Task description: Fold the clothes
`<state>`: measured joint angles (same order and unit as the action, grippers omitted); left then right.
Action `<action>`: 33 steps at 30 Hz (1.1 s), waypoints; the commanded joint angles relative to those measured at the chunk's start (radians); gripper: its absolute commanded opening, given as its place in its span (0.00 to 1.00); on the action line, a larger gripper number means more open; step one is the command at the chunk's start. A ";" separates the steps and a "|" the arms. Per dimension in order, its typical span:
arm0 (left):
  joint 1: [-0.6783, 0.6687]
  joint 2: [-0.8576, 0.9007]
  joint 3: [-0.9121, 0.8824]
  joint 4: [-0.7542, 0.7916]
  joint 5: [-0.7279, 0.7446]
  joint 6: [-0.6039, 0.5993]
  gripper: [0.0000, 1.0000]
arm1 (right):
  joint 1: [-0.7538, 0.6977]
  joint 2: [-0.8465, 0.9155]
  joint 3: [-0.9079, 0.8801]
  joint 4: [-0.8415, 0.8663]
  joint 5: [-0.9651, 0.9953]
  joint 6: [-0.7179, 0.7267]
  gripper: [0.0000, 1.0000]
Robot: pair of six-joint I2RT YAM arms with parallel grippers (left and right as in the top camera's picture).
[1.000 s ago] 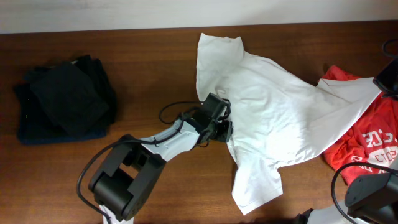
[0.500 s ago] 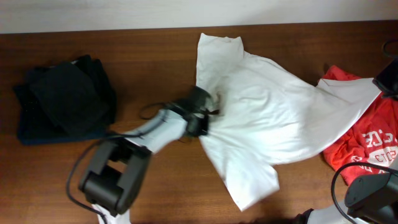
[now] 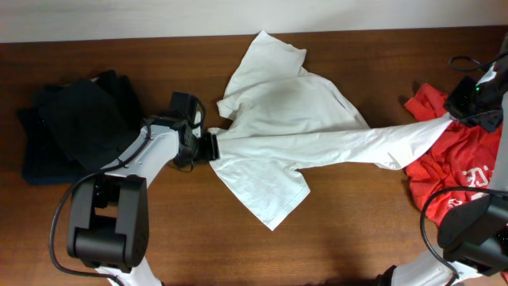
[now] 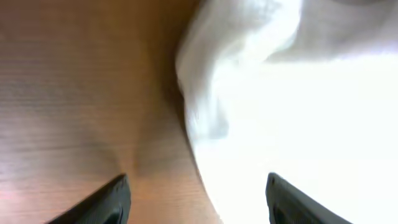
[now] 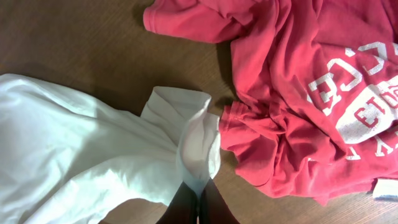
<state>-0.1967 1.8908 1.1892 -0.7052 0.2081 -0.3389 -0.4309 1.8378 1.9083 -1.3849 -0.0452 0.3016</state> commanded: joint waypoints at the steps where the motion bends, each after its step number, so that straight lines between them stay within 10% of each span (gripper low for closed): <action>1: -0.024 -0.034 -0.012 -0.064 0.196 0.014 0.68 | 0.006 0.006 -0.003 -0.004 0.017 -0.009 0.04; 33: -0.265 0.054 -0.031 -0.035 -0.030 -0.222 0.67 | 0.006 0.006 -0.003 -0.023 0.024 -0.016 0.04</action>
<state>-0.4381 1.8954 1.1675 -0.7528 0.1726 -0.5327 -0.4309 1.8385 1.9083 -1.4067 -0.0414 0.2874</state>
